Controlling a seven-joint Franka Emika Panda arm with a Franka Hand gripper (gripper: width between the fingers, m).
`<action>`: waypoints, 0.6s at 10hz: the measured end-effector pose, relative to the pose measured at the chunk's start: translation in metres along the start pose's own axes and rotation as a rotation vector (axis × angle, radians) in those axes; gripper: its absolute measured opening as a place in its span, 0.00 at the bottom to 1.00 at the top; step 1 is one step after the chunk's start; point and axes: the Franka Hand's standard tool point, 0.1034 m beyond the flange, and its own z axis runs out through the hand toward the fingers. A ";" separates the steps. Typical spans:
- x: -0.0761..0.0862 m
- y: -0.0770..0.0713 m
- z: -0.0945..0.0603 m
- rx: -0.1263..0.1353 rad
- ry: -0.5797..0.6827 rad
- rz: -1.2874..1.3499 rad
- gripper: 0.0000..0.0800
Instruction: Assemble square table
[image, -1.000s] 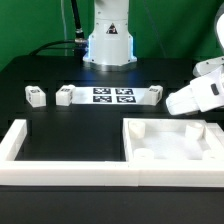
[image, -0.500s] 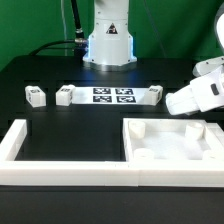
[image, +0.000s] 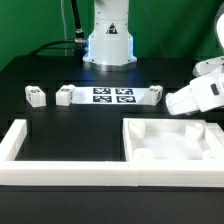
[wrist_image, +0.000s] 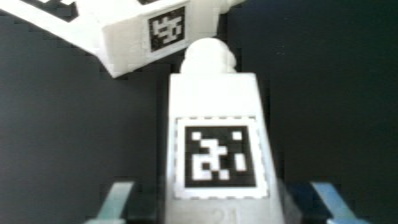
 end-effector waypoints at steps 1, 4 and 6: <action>-0.010 0.009 -0.017 0.009 0.009 -0.036 0.36; -0.059 0.053 -0.083 0.089 0.137 0.012 0.36; -0.041 0.052 -0.085 0.076 0.228 0.010 0.36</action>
Offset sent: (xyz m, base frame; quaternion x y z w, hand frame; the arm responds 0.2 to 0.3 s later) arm 0.0147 -0.0544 0.1000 0.0292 0.0004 -0.0171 0.9994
